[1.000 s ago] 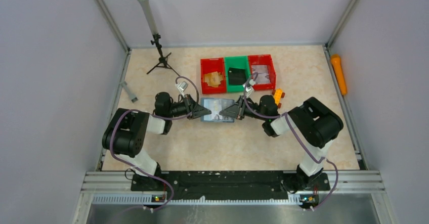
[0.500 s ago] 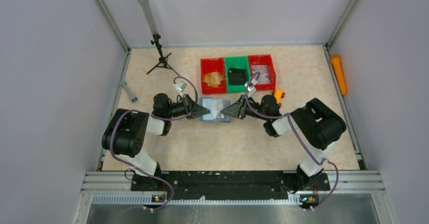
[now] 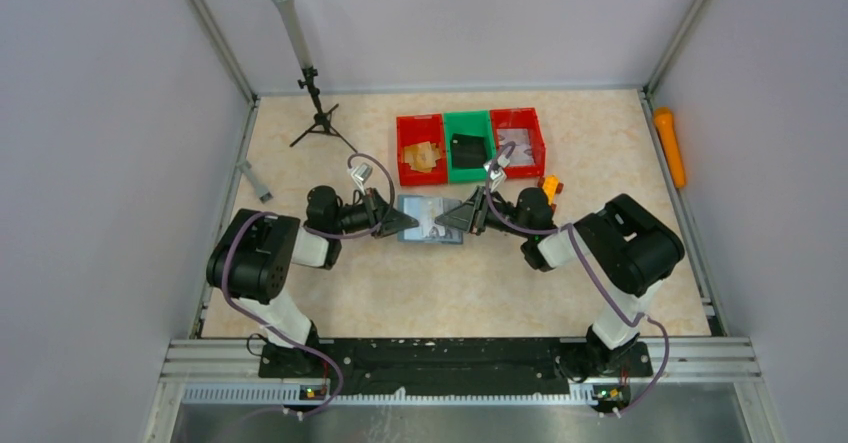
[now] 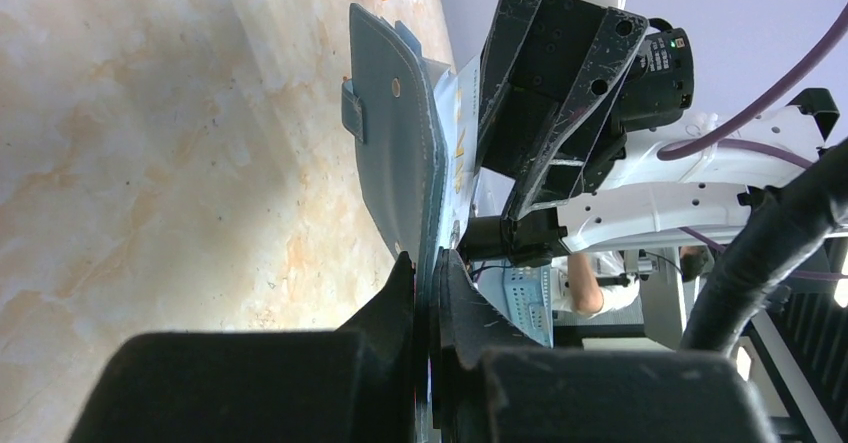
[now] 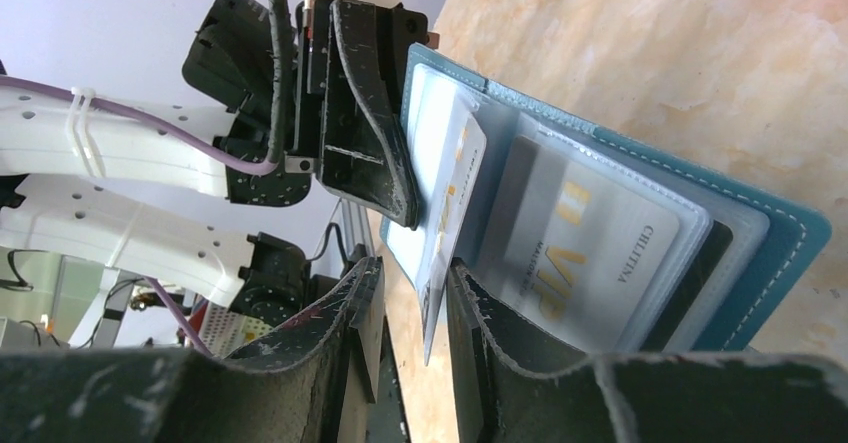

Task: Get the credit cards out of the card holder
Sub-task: Remove the credit card from the card holder.

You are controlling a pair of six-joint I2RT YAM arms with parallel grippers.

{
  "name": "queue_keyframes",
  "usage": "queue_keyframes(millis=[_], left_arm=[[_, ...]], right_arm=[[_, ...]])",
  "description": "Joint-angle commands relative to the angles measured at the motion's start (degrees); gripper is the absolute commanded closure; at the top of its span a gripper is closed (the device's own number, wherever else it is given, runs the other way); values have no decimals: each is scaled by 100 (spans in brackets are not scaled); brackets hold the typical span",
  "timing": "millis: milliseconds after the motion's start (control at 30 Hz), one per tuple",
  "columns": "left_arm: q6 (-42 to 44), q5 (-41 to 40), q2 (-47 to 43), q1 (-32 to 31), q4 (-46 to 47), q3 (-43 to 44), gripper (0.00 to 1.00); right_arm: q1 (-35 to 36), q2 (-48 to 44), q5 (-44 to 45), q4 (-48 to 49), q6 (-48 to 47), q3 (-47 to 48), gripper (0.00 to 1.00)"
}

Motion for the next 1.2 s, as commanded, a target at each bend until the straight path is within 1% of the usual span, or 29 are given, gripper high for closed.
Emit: queue_keyframes(millis=[0,33,67,200,267,467,600,700,967,1100,1167], left_arm=[[-2,195,8,-89,457,126,100],[18,197,3,-106,446,126,100],[34,195,-5,-112,414,133,100],[96,167,-49,-113,332,127,100],[155,158,-101,-113,247,126,100],[517,-13,-426,-32,-279,57,100],[863,-188,-724,17,-855,38,100],[1037,-300,-879,19,-1113,30,100],[1504,-577,-1192,28,-1882,62,100],[1558,-620,-1233,28,-2014,78,100],[1562,-628,-1233,28,-2021,74,100]], right_arm=[[-63,-185,-104,509,-2,22,69],[-63,-194,-98,477,-12,26,70],[-63,-203,-88,448,-20,28,73],[-63,-215,-46,327,-68,39,93],[-63,-235,1,220,-126,39,100],[-63,-447,240,-371,-444,60,100],[-63,-596,417,-660,-606,44,100],[-78,-671,564,-891,-699,35,100],[-299,-864,890,-1179,-726,-132,100],[-389,-1001,976,-1307,-770,-174,100],[-412,-1108,1092,-1518,-864,-182,100]])
